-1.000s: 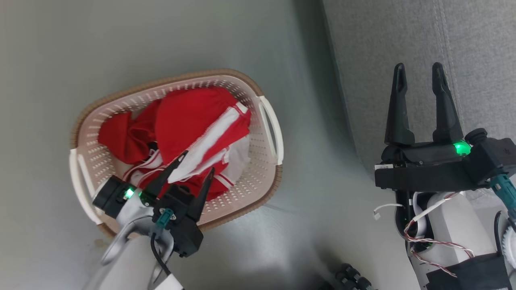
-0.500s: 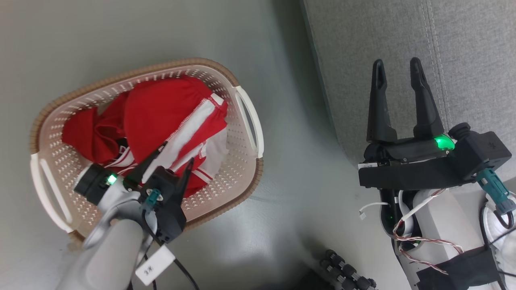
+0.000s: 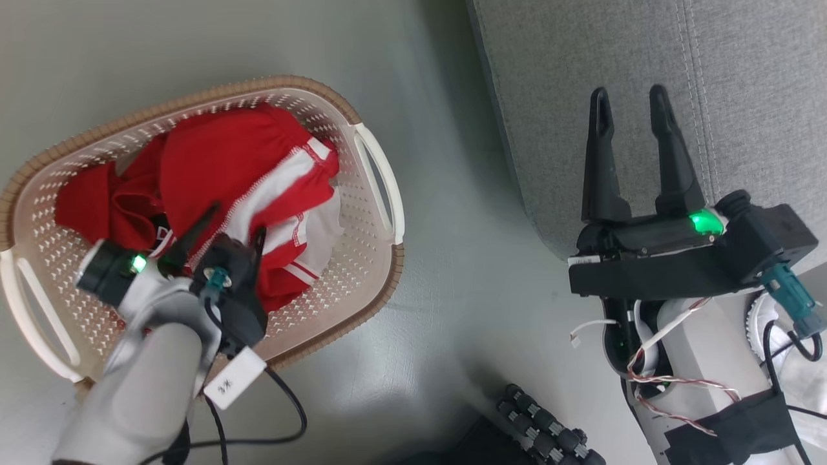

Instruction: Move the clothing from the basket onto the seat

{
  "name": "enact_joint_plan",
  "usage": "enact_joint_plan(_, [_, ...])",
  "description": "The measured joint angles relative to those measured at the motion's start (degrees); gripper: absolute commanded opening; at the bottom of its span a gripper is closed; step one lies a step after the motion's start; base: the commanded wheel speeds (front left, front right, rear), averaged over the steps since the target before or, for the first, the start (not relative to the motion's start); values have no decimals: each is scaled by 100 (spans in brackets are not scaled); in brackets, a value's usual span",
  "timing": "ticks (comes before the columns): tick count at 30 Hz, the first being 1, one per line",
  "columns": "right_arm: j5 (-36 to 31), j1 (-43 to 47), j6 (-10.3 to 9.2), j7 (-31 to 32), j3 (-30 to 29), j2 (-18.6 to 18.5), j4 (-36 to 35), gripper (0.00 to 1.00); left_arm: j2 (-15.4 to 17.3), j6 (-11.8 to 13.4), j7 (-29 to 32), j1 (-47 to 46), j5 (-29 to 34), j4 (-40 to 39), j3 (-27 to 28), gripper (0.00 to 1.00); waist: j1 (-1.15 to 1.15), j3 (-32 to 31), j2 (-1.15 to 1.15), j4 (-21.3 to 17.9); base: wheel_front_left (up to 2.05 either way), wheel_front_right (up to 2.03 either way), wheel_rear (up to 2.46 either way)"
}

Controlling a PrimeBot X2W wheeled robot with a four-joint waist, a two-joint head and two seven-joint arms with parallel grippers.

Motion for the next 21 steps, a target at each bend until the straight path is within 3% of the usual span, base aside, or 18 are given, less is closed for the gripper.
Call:
enact_joint_plan(3, [37,-51,-3,0,0,1,-14,100,7,113,1,-146,-1,89,59,100,0,54,0,-26,0,0,0])
enact_joint_plan(4, [40,-48,-3,0,0,3,-2,100,3,180,1,-178,-1,124,90,95,0,65,0,-35,0,0,0])
enact_joint_plan(5, [40,-46,-3,1,-5,2,10,100,5,213,0,-186,-3,144,124,65,0,72,0,-41,0,0,0])
enact_joint_plan(6, [40,-46,-3,0,-9,2,15,100,1,227,-1,-186,-7,164,159,49,0,76,0,-43,0,0,0])
enact_joint_plan(7, [40,-46,-3,0,-10,3,20,100,1,227,-5,-187,-16,178,179,26,0,77,0,-42,0,0,0])
enact_joint_plan(9, [38,-46,-4,0,-32,4,54,100,-14,237,-60,-203,-41,198,181,0,0,74,0,-32,0,0,0])
enact_joint_plan(21, [-21,-47,-4,0,-199,5,370,100,-348,109,-415,-265,-272,218,189,0,0,-230,-1,181,0,0,0])
